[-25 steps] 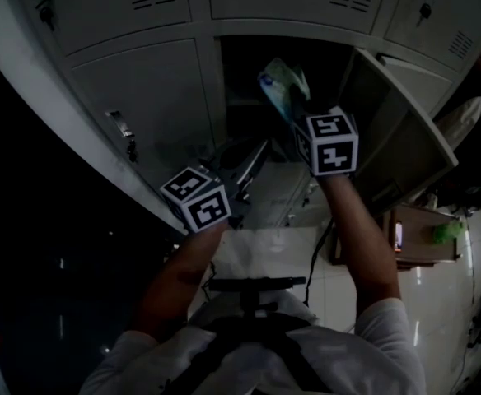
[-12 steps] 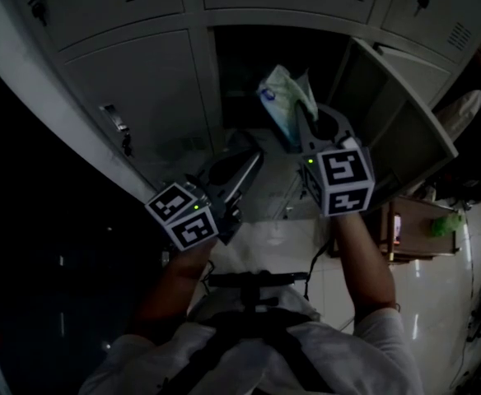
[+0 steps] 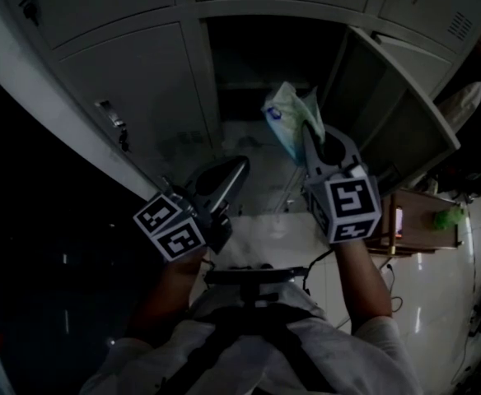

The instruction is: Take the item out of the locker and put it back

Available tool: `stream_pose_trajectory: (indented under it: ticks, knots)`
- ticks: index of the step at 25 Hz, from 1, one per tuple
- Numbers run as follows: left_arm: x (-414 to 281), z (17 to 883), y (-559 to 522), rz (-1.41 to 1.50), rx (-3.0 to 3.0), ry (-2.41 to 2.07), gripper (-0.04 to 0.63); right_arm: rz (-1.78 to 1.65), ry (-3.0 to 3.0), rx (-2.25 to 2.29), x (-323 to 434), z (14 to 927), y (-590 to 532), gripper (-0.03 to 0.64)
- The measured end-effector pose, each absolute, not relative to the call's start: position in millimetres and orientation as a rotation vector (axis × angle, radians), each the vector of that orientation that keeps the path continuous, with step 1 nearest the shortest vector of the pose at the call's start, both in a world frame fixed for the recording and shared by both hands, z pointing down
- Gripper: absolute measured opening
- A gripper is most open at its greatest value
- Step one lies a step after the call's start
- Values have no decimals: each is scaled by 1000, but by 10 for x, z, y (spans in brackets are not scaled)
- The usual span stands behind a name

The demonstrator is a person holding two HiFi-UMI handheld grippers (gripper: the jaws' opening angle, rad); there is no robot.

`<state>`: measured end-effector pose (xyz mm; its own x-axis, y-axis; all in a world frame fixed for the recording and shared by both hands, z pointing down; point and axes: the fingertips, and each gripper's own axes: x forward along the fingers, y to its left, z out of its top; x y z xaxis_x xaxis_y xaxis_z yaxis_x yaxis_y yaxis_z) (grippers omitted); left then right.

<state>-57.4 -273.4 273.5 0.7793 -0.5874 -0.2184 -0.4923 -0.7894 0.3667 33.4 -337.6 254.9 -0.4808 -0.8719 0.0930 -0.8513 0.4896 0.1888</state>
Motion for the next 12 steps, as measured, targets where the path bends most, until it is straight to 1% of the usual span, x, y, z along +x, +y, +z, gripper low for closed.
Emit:
stream_pose_trajectory:
  ticks: [12]
  knots:
    - [-616,3034,-2521,-434,2600,-817,-2,-78,-2536,1501,467,2873,-3040,-5]
